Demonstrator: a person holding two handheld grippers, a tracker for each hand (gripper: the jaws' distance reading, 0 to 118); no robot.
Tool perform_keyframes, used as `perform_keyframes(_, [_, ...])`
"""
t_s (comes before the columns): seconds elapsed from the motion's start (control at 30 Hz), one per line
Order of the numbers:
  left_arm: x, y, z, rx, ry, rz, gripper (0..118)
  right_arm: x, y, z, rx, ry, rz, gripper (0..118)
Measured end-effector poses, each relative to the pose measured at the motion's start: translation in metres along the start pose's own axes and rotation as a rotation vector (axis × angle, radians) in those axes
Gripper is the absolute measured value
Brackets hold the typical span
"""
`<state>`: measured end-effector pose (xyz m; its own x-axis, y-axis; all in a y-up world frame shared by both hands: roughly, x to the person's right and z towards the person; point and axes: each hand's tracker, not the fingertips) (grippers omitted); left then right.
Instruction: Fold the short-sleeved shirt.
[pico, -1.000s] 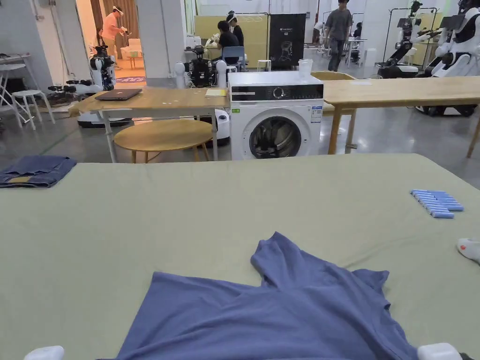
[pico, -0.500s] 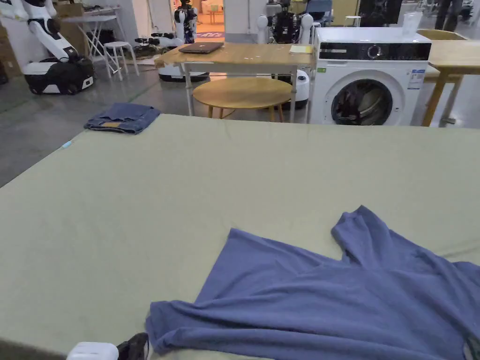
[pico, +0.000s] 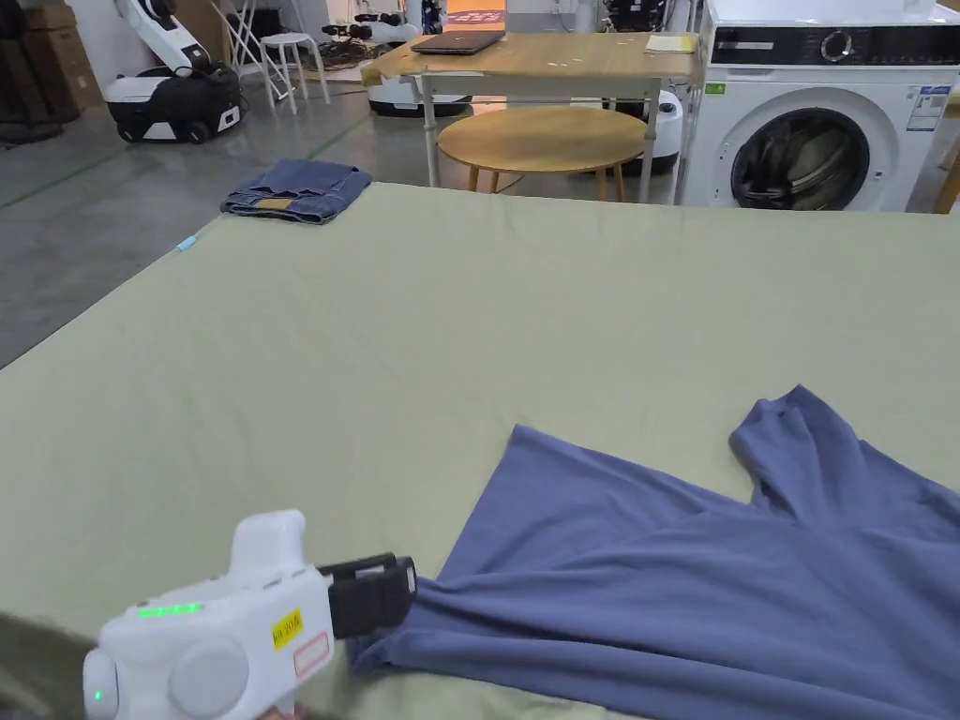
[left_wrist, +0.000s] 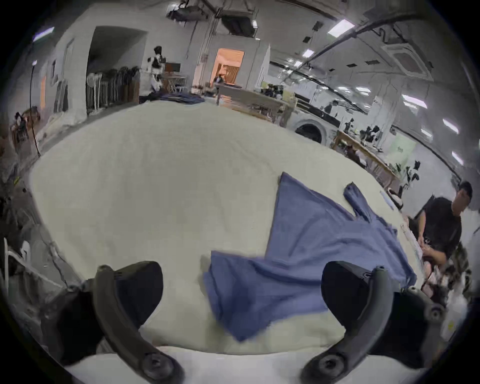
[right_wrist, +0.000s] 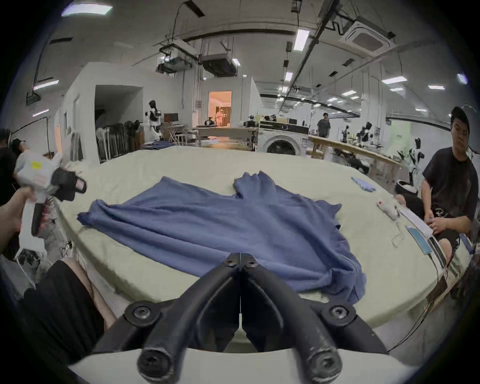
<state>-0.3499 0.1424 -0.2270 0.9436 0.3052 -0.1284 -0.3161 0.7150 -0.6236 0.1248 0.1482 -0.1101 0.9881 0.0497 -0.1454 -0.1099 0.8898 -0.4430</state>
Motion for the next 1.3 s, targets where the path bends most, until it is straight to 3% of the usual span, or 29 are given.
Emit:
perform_keyframes(0.07, [-0.004, 0.012, -0.019, -0.026, -0.041, 0.054, 118, 0.001, -0.001, 0.002, -0.007, -0.013, 0.002, 0])
perform_keyframes(0.13, [-0.008, 0.016, -0.040, -0.078, 0.006, 0.093, 118, 0.002, -0.001, 0.000, -0.020, -0.023, -0.008, 0])
perform_keyframes(0.17, [-0.008, 0.013, -0.050, -0.117, 0.044, 0.084, 111, 0.003, -0.001, 0.000, -0.027, -0.032, -0.016, 0])
perform_keyframes(0.23, [-0.007, 0.004, -0.064, -0.217, 0.037, 0.055, 76, 0.005, -0.001, 0.000, -0.033, -0.039, -0.026, 0])
perform_keyframes(0.27, [-0.006, -0.005, -0.067, -0.264, 0.017, 0.066, 68, 0.005, -0.001, 0.000, -0.033, -0.043, -0.029, 0])
perform_keyframes(0.33, [0.007, -0.021, -0.053, -0.139, 0.077, -0.116, 62, 0.005, 0.000, 0.001, -0.035, -0.051, -0.024, 0])
perform_keyframes(0.37, [0.012, -0.025, -0.052, -0.168, 0.086, -0.202, 60, 0.006, 0.000, -0.001, -0.038, -0.055, -0.024, 0])
perform_keyframes(0.43, [0.016, -0.030, -0.046, -0.158, 0.081, -0.240, 49, 0.007, 0.000, -0.006, -0.054, -0.051, -0.032, 0])
perform_keyframes(0.5, [0.016, -0.029, -0.037, -0.161, 0.001, -0.200, 14, 0.010, -0.002, -0.013, -0.067, -0.046, -0.037, 0])
perform_keyframes(0.53, [0.017, -0.031, -0.032, -0.159, -0.041, -0.165, 2, 0.009, -0.002, -0.015, -0.069, -0.047, -0.039, 0])
perform_keyframes(0.63, [0.025, -0.042, -0.020, -0.186, -0.041, -0.254, 2, 0.010, -0.001, -0.020, -0.066, -0.037, -0.051, 0])
perform_keyframes(0.7, [0.030, -0.044, -0.007, -0.111, -0.013, -0.299, 2, 0.009, 0.001, -0.023, -0.063, -0.031, -0.048, 0])
perform_keyframes(0.87, [0.027, -0.022, 0.023, 0.092, -0.022, -0.187, 2, 0.022, 0.006, -0.044, -0.061, -0.039, 0.020, 0])
perform_keyframes(1.03, [0.039, -0.006, 0.043, 0.168, -0.039, -0.173, 2, 0.077, 0.048, -0.095, -0.032, -0.057, 0.051, 0])
perform_keyframes(1.07, [0.040, -0.005, 0.044, 0.169, -0.043, -0.178, 2, 0.092, 0.063, -0.115, -0.065, -0.037, 0.037, 3])
perform_keyframes(1.1, [0.043, -0.004, 0.045, 0.169, -0.045, -0.181, 2, 0.105, 0.077, -0.136, -0.120, -0.005, 0.016, 19])
perform_keyframes(1.13, [0.044, -0.004, 0.045, 0.169, -0.046, -0.183, 2, 0.115, 0.088, -0.155, -0.132, -0.003, 0.001, 49])
perform_keyframes(1.17, [0.045, -0.004, 0.045, 0.168, -0.048, -0.185, 2, 0.128, 0.099, -0.180, -0.133, -0.005, -0.001, 90])
perform_keyframes(1.2, [0.046, -0.005, 0.045, 0.166, -0.046, -0.185, 2, 0.138, 0.108, -0.206, -0.155, -0.022, -0.013, 107])
perform_keyframes(1.3, [0.046, -0.008, 0.040, 0.152, -0.030, -0.179, 2, 0.158, 0.129, -0.273, -0.259, -0.037, -0.094, 110])
